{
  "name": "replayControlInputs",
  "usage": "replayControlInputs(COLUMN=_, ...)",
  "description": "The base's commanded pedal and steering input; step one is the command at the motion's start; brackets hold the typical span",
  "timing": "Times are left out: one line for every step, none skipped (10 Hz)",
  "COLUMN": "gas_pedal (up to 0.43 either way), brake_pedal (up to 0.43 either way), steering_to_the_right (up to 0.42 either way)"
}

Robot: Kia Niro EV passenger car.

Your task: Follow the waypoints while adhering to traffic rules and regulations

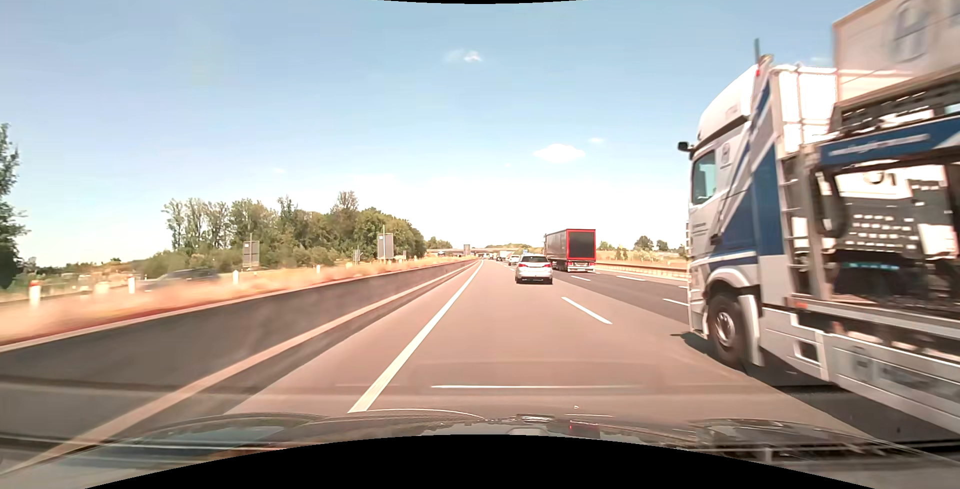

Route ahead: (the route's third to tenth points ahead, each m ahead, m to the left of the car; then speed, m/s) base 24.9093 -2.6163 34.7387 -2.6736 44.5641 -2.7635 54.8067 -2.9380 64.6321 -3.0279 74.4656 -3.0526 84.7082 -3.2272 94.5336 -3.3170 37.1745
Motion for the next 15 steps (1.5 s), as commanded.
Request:
replayControlInputs(gas_pedal=0.740, brake_pedal=0.000, steering_to_the_right=-0.003)
replayControlInputs(gas_pedal=0.740, brake_pedal=0.000, steering_to_the_right=-0.002)
replayControlInputs(gas_pedal=0.740, brake_pedal=0.000, steering_to_the_right=-0.002)
replayControlInputs(gas_pedal=0.740, brake_pedal=0.000, steering_to_the_right=-0.003)
replayControlInputs(gas_pedal=0.732, brake_pedal=0.000, steering_to_the_right=-0.003)
replayControlInputs(gas_pedal=0.732, brake_pedal=0.000, steering_to_the_right=-0.003)
replayControlInputs(gas_pedal=0.732, brake_pedal=0.000, steering_to_the_right=-0.002)
replayControlInputs(gas_pedal=0.732, brake_pedal=0.000, steering_to_the_right=0.000)
replayControlInputs(gas_pedal=0.732, brake_pedal=0.000, steering_to_the_right=0.000)
replayControlInputs(gas_pedal=0.732, brake_pedal=0.000, steering_to_the_right=0.000)
replayControlInputs(gas_pedal=0.732, brake_pedal=0.000, steering_to_the_right=-0.002)
replayControlInputs(gas_pedal=0.720, brake_pedal=0.000, steering_to_the_right=-0.002)
replayControlInputs(gas_pedal=0.720, brake_pedal=0.000, steering_to_the_right=-0.003)
replayControlInputs(gas_pedal=0.720, brake_pedal=0.000, steering_to_the_right=-0.003)
replayControlInputs(gas_pedal=0.720, brake_pedal=0.000, steering_to_the_right=-0.003)
